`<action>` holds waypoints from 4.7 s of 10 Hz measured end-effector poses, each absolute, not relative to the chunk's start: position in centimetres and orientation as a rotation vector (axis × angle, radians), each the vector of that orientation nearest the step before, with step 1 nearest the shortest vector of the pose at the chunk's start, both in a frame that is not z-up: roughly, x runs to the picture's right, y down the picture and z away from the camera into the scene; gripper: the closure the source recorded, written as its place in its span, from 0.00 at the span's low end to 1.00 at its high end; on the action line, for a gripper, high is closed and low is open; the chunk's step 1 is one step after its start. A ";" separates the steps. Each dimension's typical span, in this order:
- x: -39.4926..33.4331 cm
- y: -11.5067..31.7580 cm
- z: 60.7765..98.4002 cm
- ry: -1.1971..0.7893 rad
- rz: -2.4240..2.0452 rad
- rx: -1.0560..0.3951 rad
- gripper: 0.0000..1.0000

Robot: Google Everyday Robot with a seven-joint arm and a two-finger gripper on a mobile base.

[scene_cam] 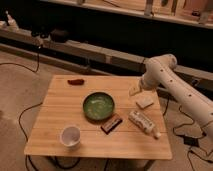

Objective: Place the white sponge in the ceramic bowl

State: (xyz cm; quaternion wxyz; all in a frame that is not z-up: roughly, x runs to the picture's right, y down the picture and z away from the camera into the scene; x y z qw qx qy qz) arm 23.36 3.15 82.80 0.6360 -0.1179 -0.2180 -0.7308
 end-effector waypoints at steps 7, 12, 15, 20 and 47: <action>23.4 3.2 82.8 -0.498 -1.669 -0.269 0.20; 23.4 3.2 82.8 -0.498 -1.669 -0.269 0.20; 23.4 3.2 82.8 -0.498 -1.669 -0.269 0.20; 23.3 3.3 82.9 -0.500 -1.669 -0.270 0.20; 28.3 8.9 88.8 -0.242 -1.208 -0.387 0.20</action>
